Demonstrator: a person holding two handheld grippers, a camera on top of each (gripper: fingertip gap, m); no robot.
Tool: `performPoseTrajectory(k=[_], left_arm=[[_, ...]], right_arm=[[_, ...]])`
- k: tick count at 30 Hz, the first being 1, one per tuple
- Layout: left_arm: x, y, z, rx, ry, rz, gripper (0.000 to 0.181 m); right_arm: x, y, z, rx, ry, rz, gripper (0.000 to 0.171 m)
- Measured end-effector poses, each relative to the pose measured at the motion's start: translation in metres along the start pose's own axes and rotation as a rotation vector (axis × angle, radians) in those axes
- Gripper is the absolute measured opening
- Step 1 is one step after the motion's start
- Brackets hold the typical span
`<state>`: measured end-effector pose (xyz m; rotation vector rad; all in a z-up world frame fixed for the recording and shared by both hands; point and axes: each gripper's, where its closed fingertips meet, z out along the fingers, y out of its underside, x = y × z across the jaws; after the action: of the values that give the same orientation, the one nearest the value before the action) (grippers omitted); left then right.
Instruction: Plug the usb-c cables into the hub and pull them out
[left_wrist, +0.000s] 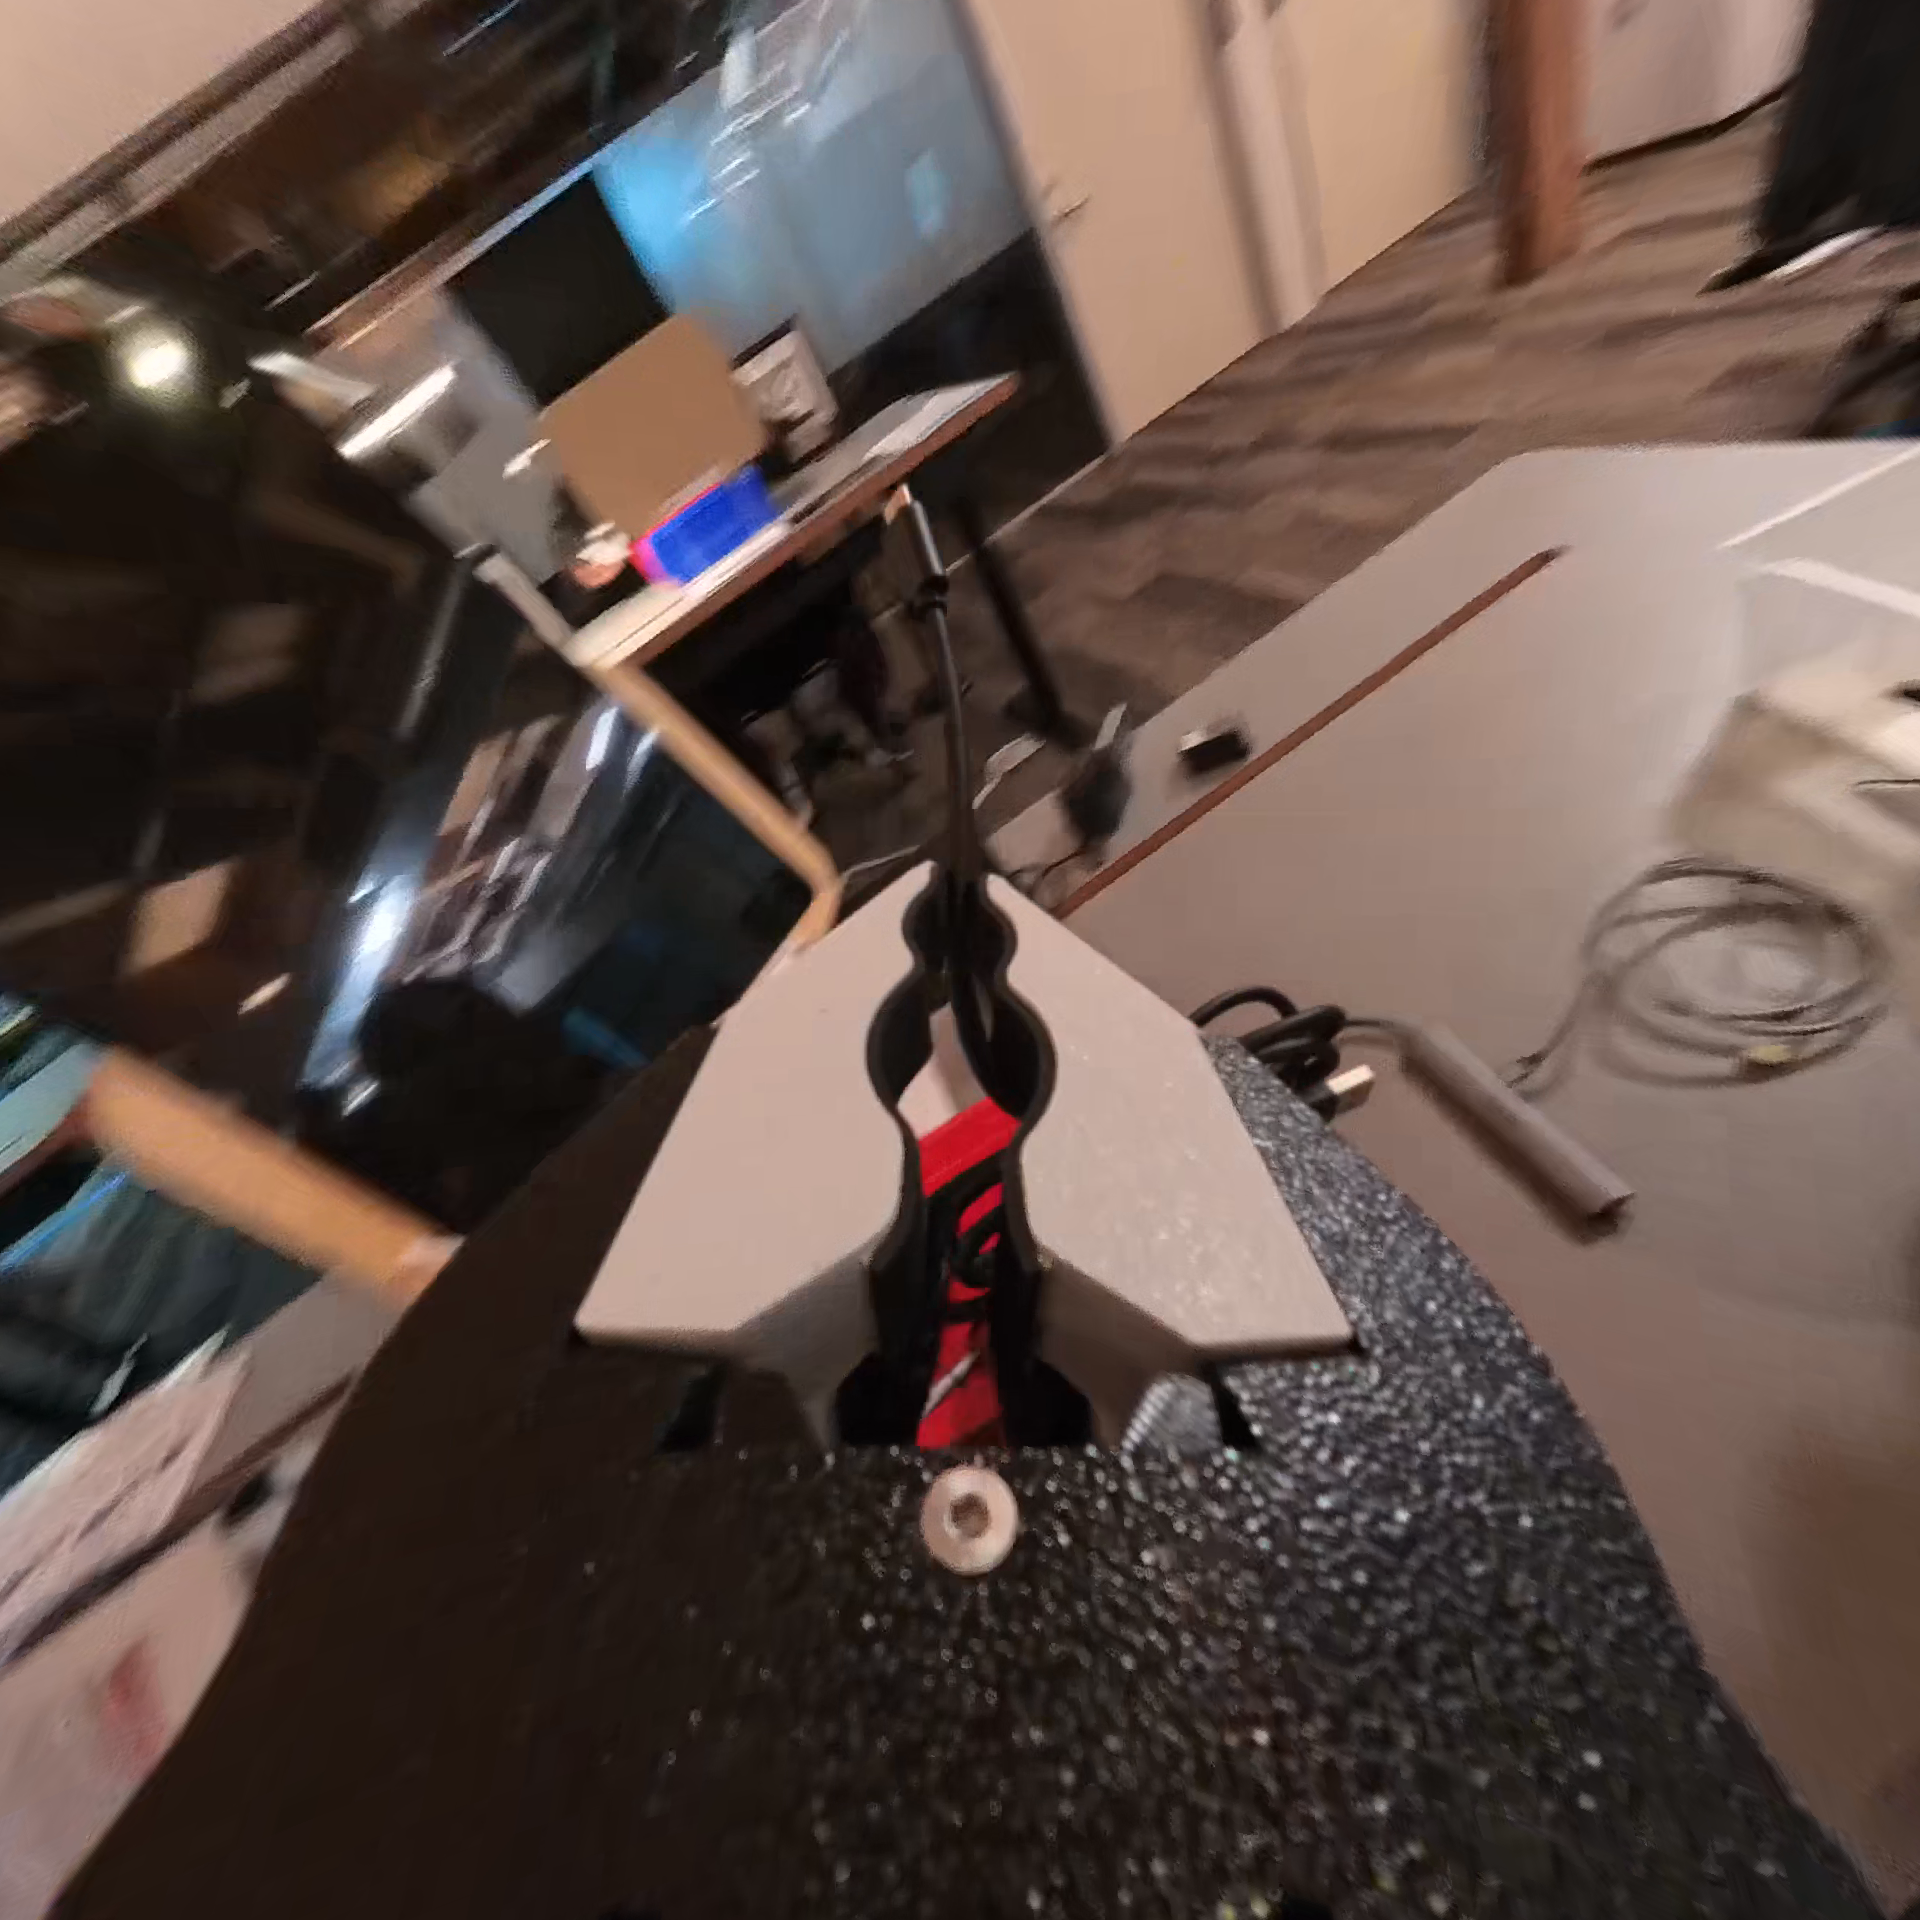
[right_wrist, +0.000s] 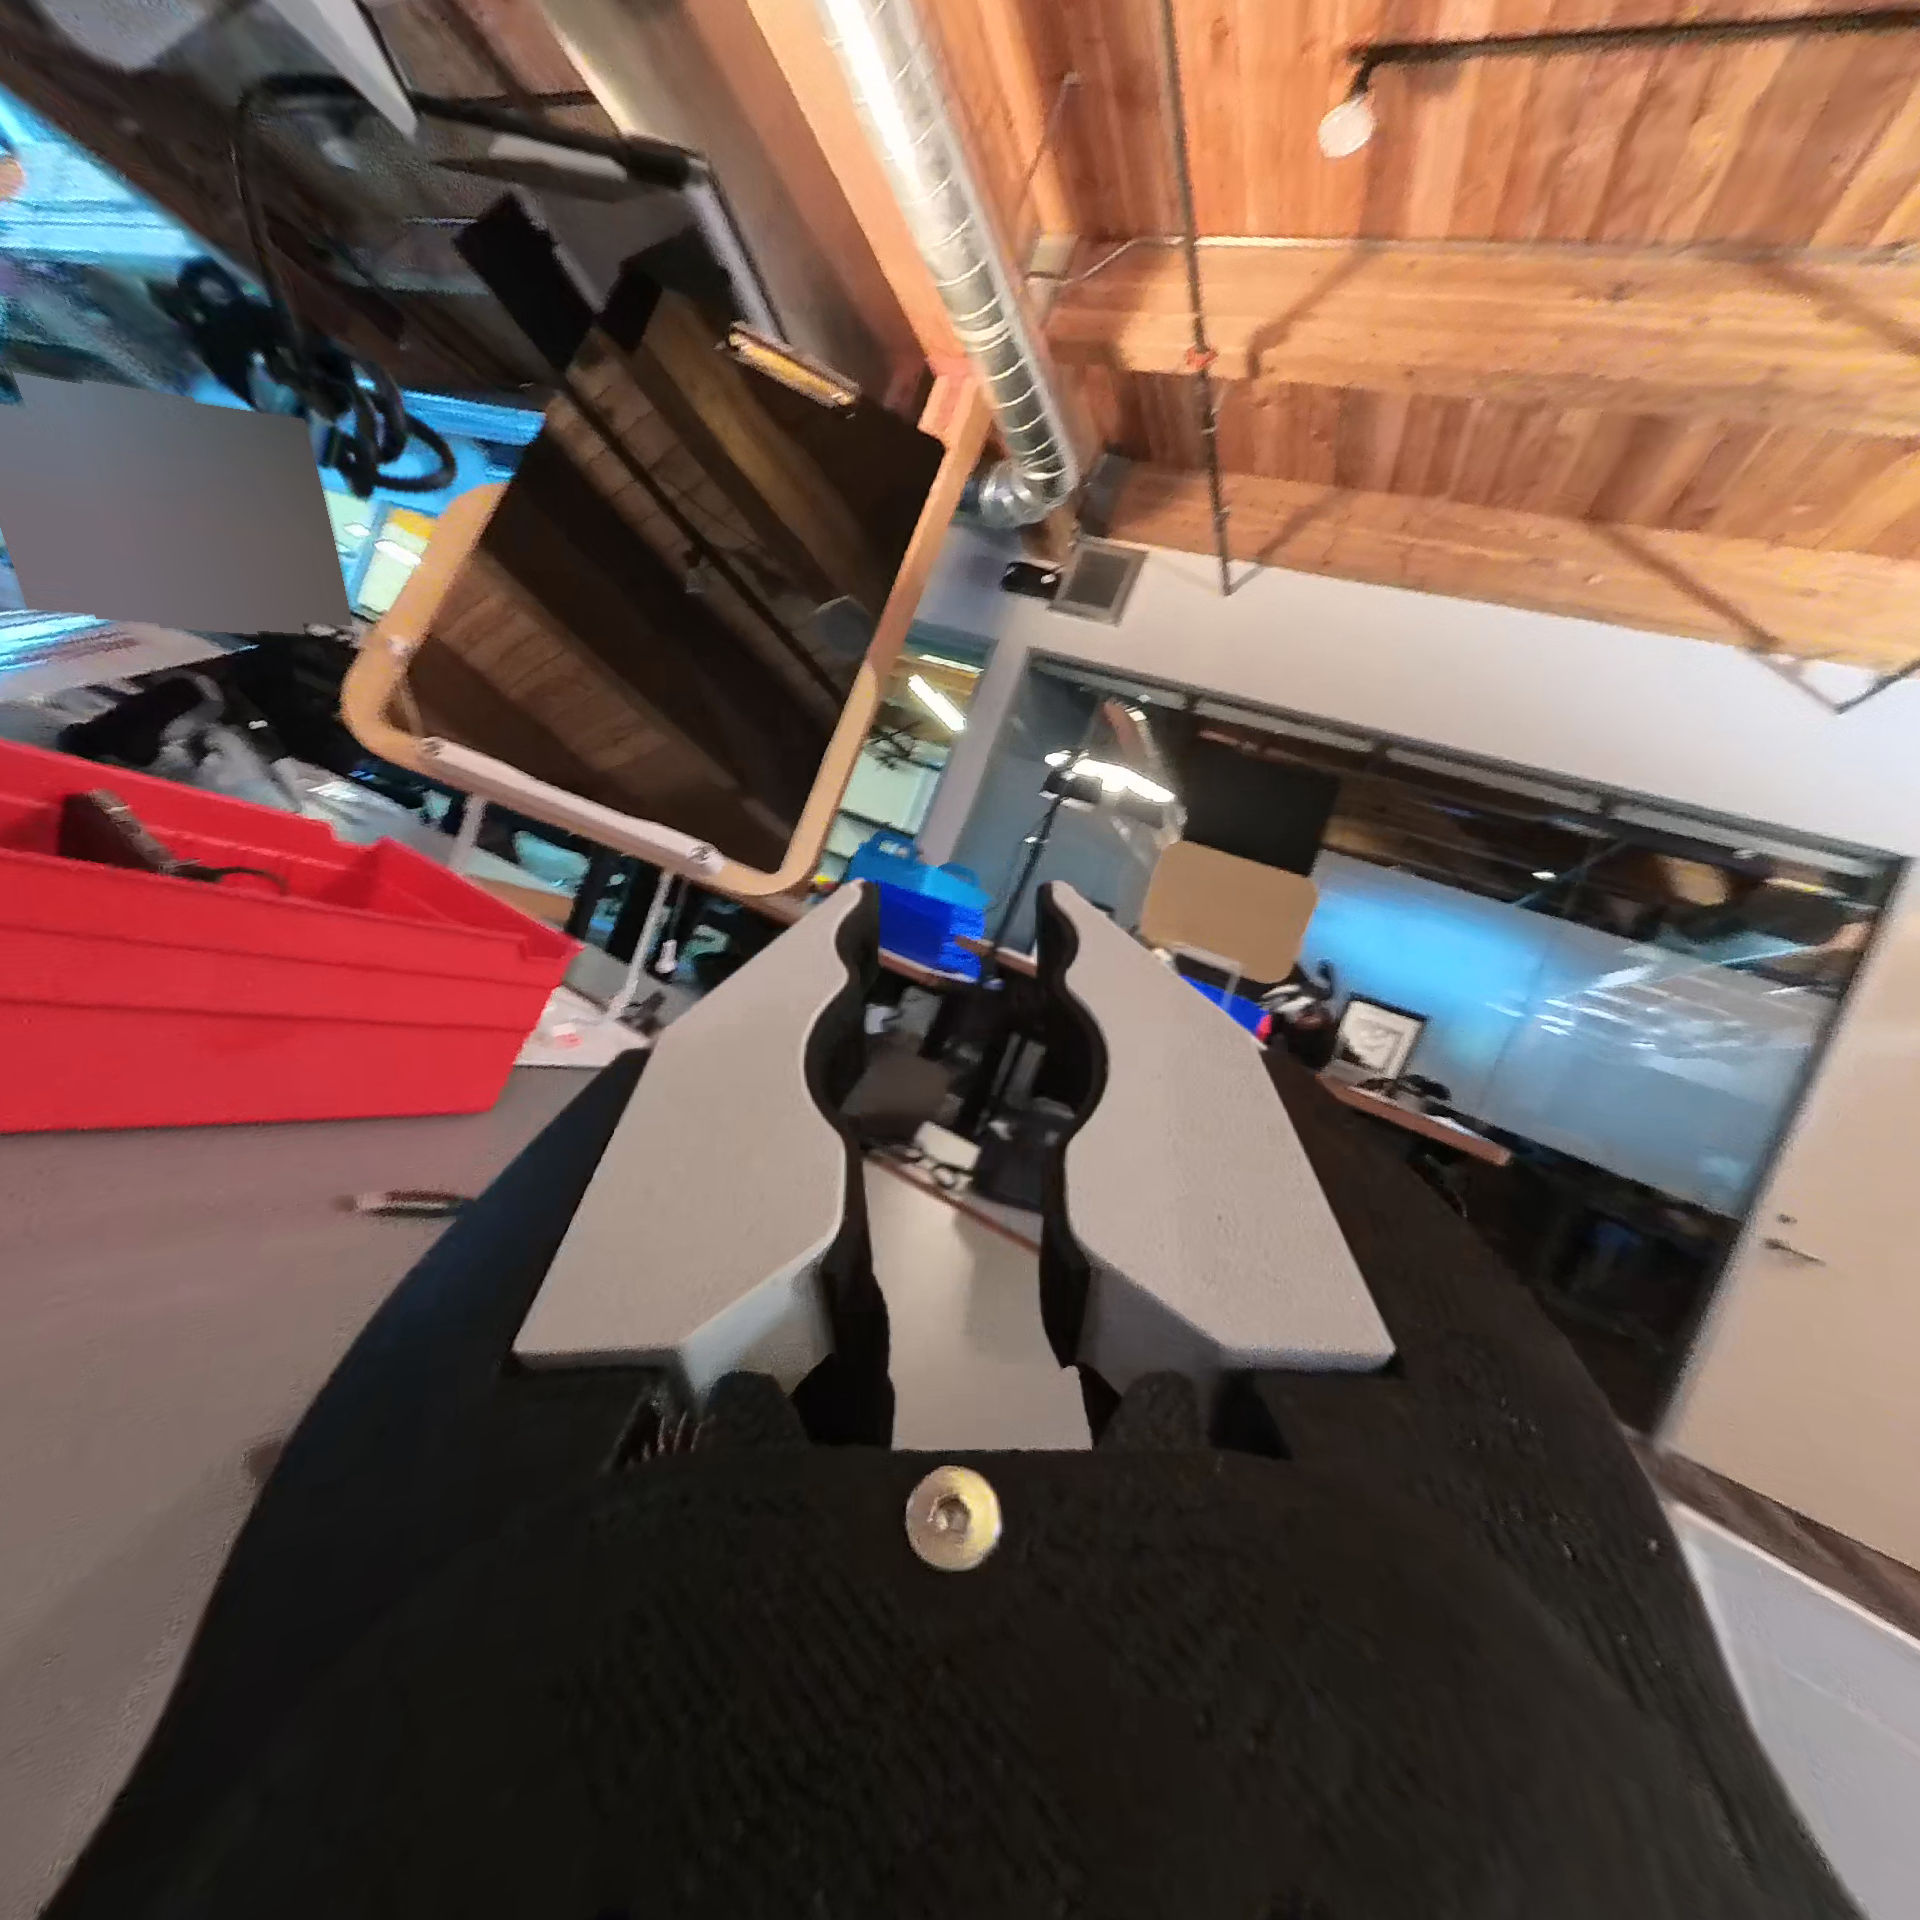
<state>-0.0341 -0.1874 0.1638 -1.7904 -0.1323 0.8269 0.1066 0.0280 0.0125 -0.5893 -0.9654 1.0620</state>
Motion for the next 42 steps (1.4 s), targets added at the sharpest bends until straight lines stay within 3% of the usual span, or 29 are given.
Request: performPoseTrajectory(k=[5, 10, 16, 21, 23, 25, 26, 29, 32, 38, 42], left_arm=[[0.091, -0.018, 0.072, 0.042, 0.259, 0.019, 0.002], [0.173, 0.016, 0.164, -0.003, 0.448, -0.016, 0.002], [0.218, 0.051, 0.256, 0.01, 0.467, -0.089, 0.002], [0.234, 0.091, 0.3, -0.105, 0.492, -0.173, 0.003], [0.212, 0.099, 0.303, -0.109, 0.378, -0.258, 0.061], [0.185, 0.093, 0.285, -0.005, 0.292, -0.349, 0.089], [0.17, 0.088, 0.271, 0.071, 0.247, -0.376, 0.092], [0.15, 0.093, 0.226, 0.218, 0.182, -0.384, 0.079], [0.171, 0.111, 0.199, 0.224, 0.288, -0.399, 0.082], [0.192, 0.14, 0.18, 0.297, 0.256, -0.127, 0.069], [0.197, 0.132, 0.181, 0.32, 0.303, -0.158, 0.066]], right_arm=[[0.027, -0.006, -0.007, 0.034, 0.156, -0.041, 0.029], [0.034, 0.005, -0.009, 0.001, 0.215, -0.099, 0.027], [0.039, 0.038, -0.005, -0.112, 0.231, -0.126, 0.026], [0.044, 0.067, 0.0, -0.205, 0.243, -0.122, 0.025], [0.044, 0.075, 0.003, -0.228, 0.237, -0.121, 0.025], [0.042, 0.083, 0.006, -0.248, 0.223, -0.125, 0.025], [0.041, 0.086, 0.006, -0.257, 0.216, -0.126, 0.025], [0.046, 0.097, 0.006, -0.294, 0.226, -0.125, 0.024], [0.049, 0.102, 0.005, -0.317, 0.236, -0.144, 0.022], [0.047, 0.11, 0.003, -0.362, 0.23, -0.196, 0.022], [0.044, 0.111, 0.003, -0.368, 0.215, -0.206, 0.022]])
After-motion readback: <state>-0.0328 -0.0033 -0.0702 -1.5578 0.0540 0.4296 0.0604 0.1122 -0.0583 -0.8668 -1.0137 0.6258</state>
